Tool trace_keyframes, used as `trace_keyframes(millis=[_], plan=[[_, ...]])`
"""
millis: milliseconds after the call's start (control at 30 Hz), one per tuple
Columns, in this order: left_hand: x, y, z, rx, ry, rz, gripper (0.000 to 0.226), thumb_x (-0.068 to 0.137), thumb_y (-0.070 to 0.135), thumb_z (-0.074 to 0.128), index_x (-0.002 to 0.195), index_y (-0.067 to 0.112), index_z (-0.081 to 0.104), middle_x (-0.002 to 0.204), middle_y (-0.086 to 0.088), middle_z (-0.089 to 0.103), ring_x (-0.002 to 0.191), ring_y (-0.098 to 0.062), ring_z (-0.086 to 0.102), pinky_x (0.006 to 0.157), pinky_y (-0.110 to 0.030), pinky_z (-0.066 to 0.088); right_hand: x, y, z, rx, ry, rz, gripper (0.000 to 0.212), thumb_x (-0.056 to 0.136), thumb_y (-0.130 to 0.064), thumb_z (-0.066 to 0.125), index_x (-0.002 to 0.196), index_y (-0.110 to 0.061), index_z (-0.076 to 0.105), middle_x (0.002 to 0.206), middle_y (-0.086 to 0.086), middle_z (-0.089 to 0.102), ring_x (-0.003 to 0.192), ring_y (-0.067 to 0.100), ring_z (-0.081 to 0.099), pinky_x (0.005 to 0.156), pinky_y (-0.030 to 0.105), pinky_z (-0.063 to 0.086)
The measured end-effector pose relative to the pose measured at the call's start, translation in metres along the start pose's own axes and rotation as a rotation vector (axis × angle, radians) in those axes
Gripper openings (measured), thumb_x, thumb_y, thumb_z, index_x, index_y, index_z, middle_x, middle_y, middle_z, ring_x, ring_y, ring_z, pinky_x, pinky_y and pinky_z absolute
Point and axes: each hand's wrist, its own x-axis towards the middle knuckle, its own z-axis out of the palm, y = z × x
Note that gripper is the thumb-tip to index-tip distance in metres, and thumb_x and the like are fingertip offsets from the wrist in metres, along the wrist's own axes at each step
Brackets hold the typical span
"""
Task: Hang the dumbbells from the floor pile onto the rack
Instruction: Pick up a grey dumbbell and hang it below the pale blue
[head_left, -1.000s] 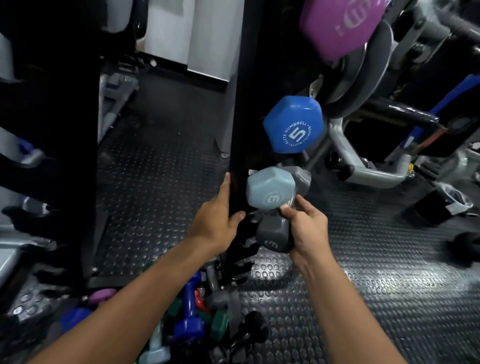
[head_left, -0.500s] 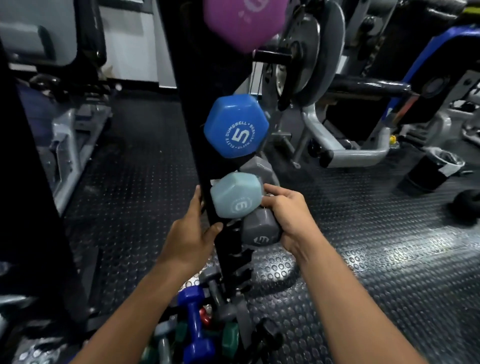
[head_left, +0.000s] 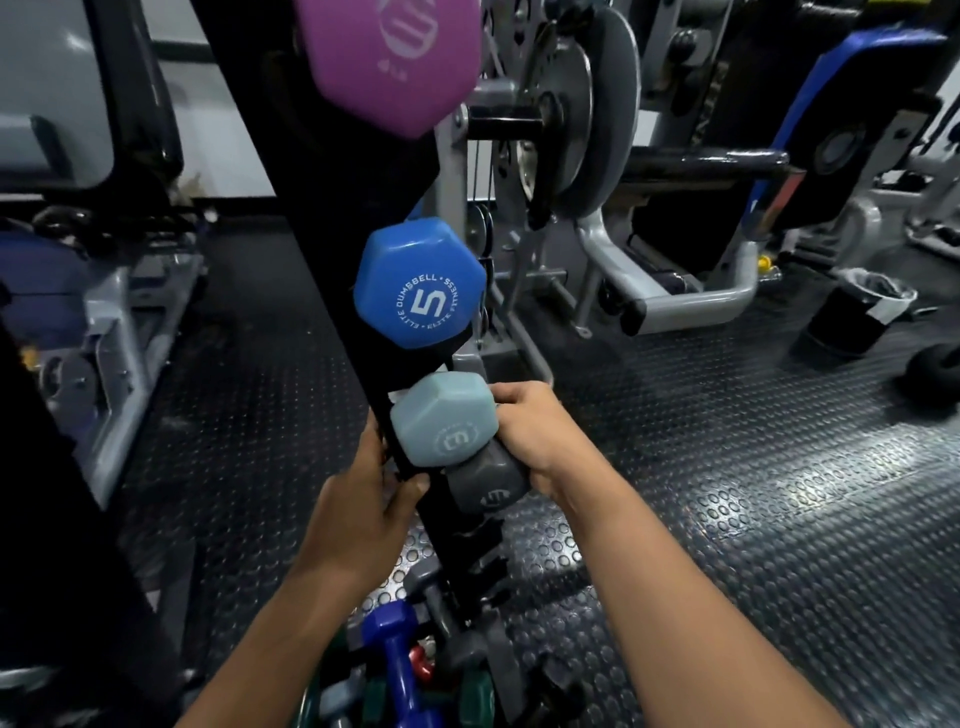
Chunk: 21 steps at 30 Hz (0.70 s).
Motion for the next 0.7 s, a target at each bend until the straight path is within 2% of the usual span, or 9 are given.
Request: trace_keyframes(millis=[100, 200, 233, 333, 367, 400, 500, 633, 700], plan=[[0.001, 0.0, 0.0, -0.004, -0.008, 0.009, 0.071, 0.098, 0.016, 0.071, 0.159, 0.026, 0.036, 0.099, 0.04, 0.058, 0.081, 0.034, 0.053, 0.069, 0.005, 0.04, -0.005, -0.005, -0.002, -0.066, -0.061, -0.006, 0.028, 0.092, 0.005, 0.06, 0.11, -0.007, 0.08, 0.09, 0.019, 0.08, 0.084, 0.037, 0.078, 0.079, 0.046, 0.063], [0.0, -0.002, -0.002, 0.01, -0.012, 0.028, 0.072, 0.099, 0.017, 0.07, 0.159, 0.03, 0.034, 0.119, 0.027, 0.067, 0.09, 0.035, 0.051, 0.076, 0.007, 0.038, -0.013, -0.011, -0.003, -0.139, -0.085, -0.01, 0.037, 0.095, 0.006, 0.053, 0.081, -0.013, 0.081, 0.078, 0.017, 0.078, 0.065, 0.025, 0.075, 0.059, 0.026, 0.056], [0.001, -0.003, -0.003, 0.016, -0.021, 0.031, 0.073, 0.099, 0.018, 0.07, 0.161, 0.031, 0.031, 0.128, 0.021, 0.067, 0.098, 0.03, 0.054, 0.08, 0.006, 0.039, -0.016, -0.011, -0.003, -0.137, -0.084, -0.013, 0.042, 0.095, 0.007, 0.053, 0.073, -0.014, 0.081, 0.077, 0.019, 0.077, 0.062, 0.023, 0.073, 0.055, 0.025, 0.055], [0.005, -0.008, -0.008, 0.051, -0.073, 0.044, 0.081, 0.1, 0.026, 0.068, 0.166, 0.033, 0.02, 0.148, 0.008, 0.061, 0.134, -0.002, 0.055, 0.105, -0.016, 0.043, -0.016, -0.006, 0.002, -0.091, -0.079, -0.008, 0.04, 0.092, 0.006, 0.055, 0.07, -0.011, 0.083, 0.088, 0.028, 0.077, 0.08, 0.037, 0.075, 0.071, 0.048, 0.063], [0.006, -0.01, -0.009, 0.054, -0.088, 0.042, 0.083, 0.101, 0.028, 0.067, 0.166, 0.033, 0.017, 0.15, 0.006, 0.059, 0.138, -0.009, 0.053, 0.109, -0.022, 0.043, -0.017, -0.005, 0.003, -0.08, -0.076, -0.006, 0.038, 0.092, 0.006, 0.054, 0.072, -0.009, 0.083, 0.085, 0.028, 0.077, 0.079, 0.037, 0.076, 0.068, 0.048, 0.062], [0.006, -0.01, -0.009, 0.05, -0.099, 0.041, 0.084, 0.101, 0.029, 0.067, 0.166, 0.035, 0.015, 0.152, 0.005, 0.058, 0.14, -0.012, 0.053, 0.112, -0.027, 0.043, -0.017, -0.003, 0.002, -0.075, -0.072, -0.004, 0.037, 0.093, 0.007, 0.053, 0.073, -0.005, 0.081, 0.08, 0.025, 0.076, 0.069, 0.03, 0.075, 0.057, 0.036, 0.06], [0.006, -0.009, -0.012, 0.047, -0.12, 0.055, 0.084, 0.103, 0.03, 0.064, 0.166, 0.041, 0.01, 0.152, 0.009, 0.056, 0.131, -0.005, 0.057, 0.114, -0.032, 0.043, -0.022, -0.001, -0.001, -0.052, -0.101, 0.002, 0.038, 0.094, 0.008, 0.05, 0.071, -0.006, 0.076, 0.067, 0.012, 0.071, 0.046, 0.011, 0.063, 0.04, 0.016, 0.041], [0.007, -0.01, -0.015, 0.032, -0.163, 0.049, 0.081, 0.105, 0.032, 0.061, 0.165, 0.046, 0.009, 0.147, 0.014, 0.059, 0.084, 0.015, 0.059, 0.095, -0.023, 0.045, -0.02, 0.006, -0.001, -0.028, -0.068, 0.007, 0.039, 0.095, 0.005, 0.052, 0.072, -0.01, 0.079, 0.069, 0.007, 0.075, 0.054, 0.011, 0.067, 0.044, 0.017, 0.046], [0.007, -0.012, -0.016, 0.033, -0.168, 0.05, 0.081, 0.105, 0.033, 0.06, 0.165, 0.046, 0.007, 0.143, 0.013, 0.062, 0.082, 0.012, 0.06, 0.087, -0.02, 0.046, -0.021, 0.006, 0.003, -0.022, -0.062, 0.022, 0.038, 0.094, 0.002, 0.054, 0.071, -0.011, 0.081, 0.079, 0.01, 0.078, 0.066, 0.017, 0.072, 0.053, 0.022, 0.053]])
